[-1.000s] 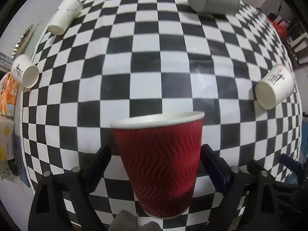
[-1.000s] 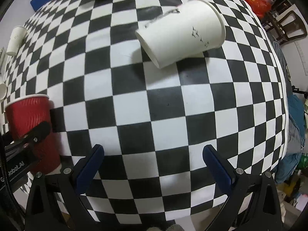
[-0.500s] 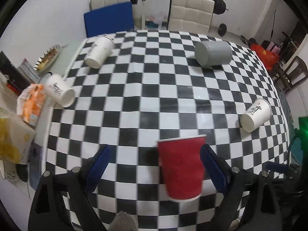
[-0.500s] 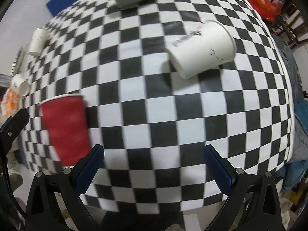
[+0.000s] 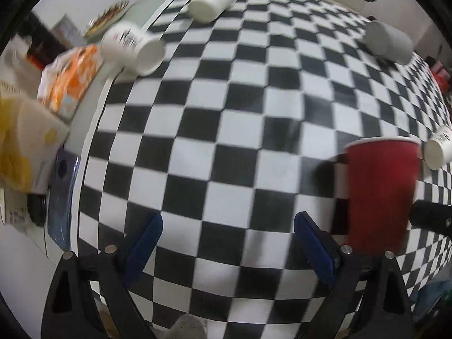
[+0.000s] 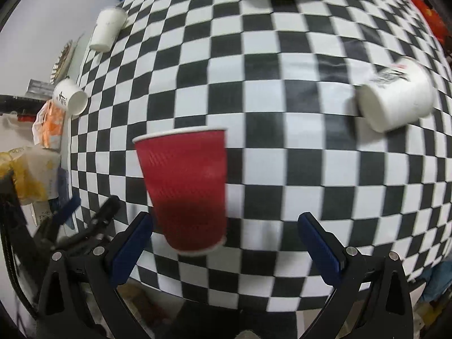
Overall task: Flip cup upright
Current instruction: 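Grasp the red cup with the right tool while the left tool releases it, then rotate the red cup with the right tool until its mouth faces up, then lower the upright red cup onto the table and open the right tool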
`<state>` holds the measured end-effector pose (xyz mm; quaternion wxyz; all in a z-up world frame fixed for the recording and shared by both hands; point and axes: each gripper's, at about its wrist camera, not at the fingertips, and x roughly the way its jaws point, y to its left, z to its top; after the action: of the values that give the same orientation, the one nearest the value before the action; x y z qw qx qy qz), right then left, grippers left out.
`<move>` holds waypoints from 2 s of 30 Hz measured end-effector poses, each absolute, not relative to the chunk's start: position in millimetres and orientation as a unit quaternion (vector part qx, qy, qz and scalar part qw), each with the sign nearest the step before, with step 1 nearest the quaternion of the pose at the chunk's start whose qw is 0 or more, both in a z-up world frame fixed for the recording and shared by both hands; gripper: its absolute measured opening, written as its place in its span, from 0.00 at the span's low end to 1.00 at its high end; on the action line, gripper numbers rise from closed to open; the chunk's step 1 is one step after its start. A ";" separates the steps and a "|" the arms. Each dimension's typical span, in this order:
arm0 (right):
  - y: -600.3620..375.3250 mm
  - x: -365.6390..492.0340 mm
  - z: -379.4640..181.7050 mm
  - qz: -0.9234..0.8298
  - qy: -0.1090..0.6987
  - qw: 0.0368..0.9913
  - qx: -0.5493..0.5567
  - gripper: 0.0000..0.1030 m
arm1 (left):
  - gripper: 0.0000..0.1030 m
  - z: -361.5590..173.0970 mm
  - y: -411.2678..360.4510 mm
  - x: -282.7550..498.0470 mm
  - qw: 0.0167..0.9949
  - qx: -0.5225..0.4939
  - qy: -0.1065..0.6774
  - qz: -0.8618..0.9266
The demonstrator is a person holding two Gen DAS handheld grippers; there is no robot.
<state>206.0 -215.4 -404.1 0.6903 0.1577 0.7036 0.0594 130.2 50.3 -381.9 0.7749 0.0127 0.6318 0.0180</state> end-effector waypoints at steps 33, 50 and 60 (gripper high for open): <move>-115.9 259.0 -412.5 0.055 0.667 0.735 0.112 0.78 | 0.92 -390.0 69.7 195.6 0.764 -0.013 0.645 0.002; -80.8 251.5 -388.9 -0.007 0.433 0.900 -0.048 0.78 | 0.92 -405.1 109.9 236.3 0.766 -0.020 0.642 0.026; -90.5 228.5 -410.4 0.007 0.494 0.869 -0.020 0.86 | 0.92 -394.6 97.2 216.5 0.775 -0.008 0.632 0.016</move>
<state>228.5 -90.5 -410.4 0.8690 -0.0203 0.4943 0.0071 216.5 97.2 -394.6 0.7748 -0.0078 0.6320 0.0158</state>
